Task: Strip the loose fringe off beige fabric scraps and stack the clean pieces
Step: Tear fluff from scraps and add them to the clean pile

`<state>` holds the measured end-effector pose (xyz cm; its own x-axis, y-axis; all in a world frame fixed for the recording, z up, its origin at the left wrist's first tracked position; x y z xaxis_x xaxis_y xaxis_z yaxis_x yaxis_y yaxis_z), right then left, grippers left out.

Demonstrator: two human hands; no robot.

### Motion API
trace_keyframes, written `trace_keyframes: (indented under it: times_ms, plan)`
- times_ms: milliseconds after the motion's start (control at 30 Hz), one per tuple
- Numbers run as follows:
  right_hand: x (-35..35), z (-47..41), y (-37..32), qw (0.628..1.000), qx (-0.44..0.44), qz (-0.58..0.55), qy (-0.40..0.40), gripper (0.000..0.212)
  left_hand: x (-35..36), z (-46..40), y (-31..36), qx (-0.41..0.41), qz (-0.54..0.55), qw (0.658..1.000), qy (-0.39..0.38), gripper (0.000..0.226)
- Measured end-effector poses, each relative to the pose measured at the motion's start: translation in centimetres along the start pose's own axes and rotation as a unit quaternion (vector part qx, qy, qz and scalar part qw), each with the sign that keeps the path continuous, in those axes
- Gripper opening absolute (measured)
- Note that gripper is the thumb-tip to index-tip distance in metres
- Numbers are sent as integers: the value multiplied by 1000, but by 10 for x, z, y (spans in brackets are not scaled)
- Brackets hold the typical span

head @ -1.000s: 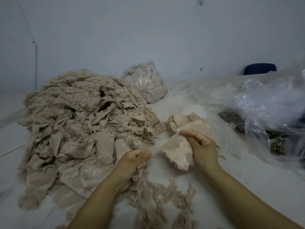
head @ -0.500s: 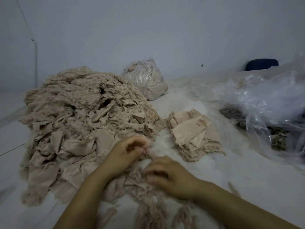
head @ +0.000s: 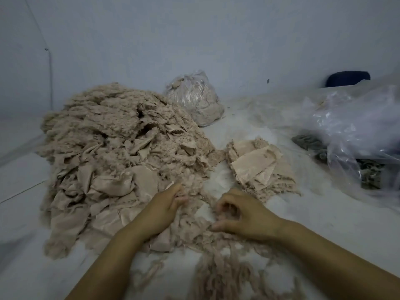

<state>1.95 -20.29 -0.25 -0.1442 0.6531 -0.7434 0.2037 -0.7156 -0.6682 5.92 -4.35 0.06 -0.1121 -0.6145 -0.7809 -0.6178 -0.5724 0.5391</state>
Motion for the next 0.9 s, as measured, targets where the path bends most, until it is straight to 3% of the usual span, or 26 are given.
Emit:
trace_keyframes:
  times_ms: [100, 167, 200, 267, 333, 400, 433, 567, 633, 767, 900]
  plan:
    - [26, -4, -21, 996, -48, 62, -32, 44, -1, -4, -3, -10, 29, 998, 57, 21]
    - [31, -8, -33, 995, -69, 77, 9, 23, -3, -6, -6, -19, 45, 995, 85, 21]
    - [25, -11, -32, 997, -54, 30, 41, 11, -3, -6, -5, -18, 67, 994, 81, 23]
    - [8, -16, -15, 987, 26, -129, 89, 19, 4, -5, -3, -12, 119, 993, 19, 29]
    - [-2, -17, 5, 938, 94, -318, 98, 25, 12, -3, 0, 21, 37, 997, -62, 31]
    - [-12, -16, 22, 878, 133, -450, 95, 31, 7, -4, -2, 35, 23, 998, -45, 15]
    - [-17, -15, 27, 864, 141, -475, 90, 34, 3, -4, -5, 19, 73, 997, -14, 22]
    - [-14, -14, 30, 873, 164, -459, 31, 30, 11, -6, 6, -7, 272, 962, 8, 25]
    - [-5, -13, 27, 855, 169, -490, 21, 18, 20, -9, 18, -15, 341, 940, 9, 22]
    - [4, -11, 20, 816, 156, -557, 15, 6, 49, -11, 21, -113, 449, 886, 24, 63]
    - [5, -6, 14, 846, 127, -517, 2, 10, 57, -19, 22, -157, 534, 826, 91, 63]
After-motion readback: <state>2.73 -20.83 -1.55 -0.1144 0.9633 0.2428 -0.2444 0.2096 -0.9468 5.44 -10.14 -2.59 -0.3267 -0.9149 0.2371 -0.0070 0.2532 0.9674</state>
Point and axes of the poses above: each hand's wrist, its own z-axis away from the middle knuckle, its own x-axis out of the palm, y = z × x, the point moved 9 cm from there along -z, towards the middle knuckle, and after that the axes turned 13 degrees about x, right-handed, at the moved point
